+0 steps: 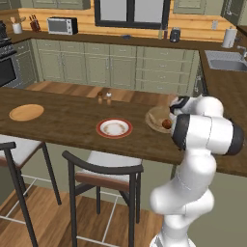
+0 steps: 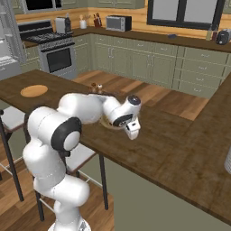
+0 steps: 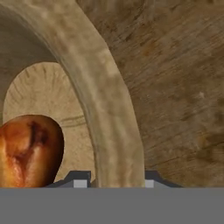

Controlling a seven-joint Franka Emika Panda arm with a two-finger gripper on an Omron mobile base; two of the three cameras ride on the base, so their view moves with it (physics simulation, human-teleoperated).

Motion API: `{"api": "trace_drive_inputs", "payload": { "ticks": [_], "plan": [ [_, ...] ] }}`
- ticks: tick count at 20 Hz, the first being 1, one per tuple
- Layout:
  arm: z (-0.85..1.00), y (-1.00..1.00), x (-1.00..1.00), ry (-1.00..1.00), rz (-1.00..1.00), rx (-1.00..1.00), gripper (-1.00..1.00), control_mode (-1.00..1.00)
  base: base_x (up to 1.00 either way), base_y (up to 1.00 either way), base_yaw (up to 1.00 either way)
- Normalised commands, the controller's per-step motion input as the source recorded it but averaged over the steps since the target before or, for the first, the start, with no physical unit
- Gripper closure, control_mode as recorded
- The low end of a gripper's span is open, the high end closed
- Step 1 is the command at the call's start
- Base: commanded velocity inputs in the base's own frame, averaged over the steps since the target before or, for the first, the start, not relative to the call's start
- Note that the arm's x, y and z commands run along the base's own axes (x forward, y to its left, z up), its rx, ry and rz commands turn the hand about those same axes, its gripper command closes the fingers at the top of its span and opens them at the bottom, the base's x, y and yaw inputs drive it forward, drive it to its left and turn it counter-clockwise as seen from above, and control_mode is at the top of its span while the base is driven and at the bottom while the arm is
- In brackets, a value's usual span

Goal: Pick the chicken drumstick and sweet potato from their plates and place them in the bowl. Then put the bowl in the fridge.

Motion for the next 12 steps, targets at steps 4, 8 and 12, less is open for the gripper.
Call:
{"api": "trace_drive_inputs", "payload": {
  "ticks": [4,8,12],
  "plan": [
    [1.0,0.24,-0.46,-0.01,-0.26,0.0,1.0,-1.0,0.0,0.0,0.0],
    [1.0,0.09,-0.69,0.05,-0.21,0.05,1.0,-1.0,0.0,0.0,0.0],
    [0.83,0.16,-0.65,0.0,-0.17,0.22,1.0,-1.0,0.0,0.0,0.0]
  ]
}}
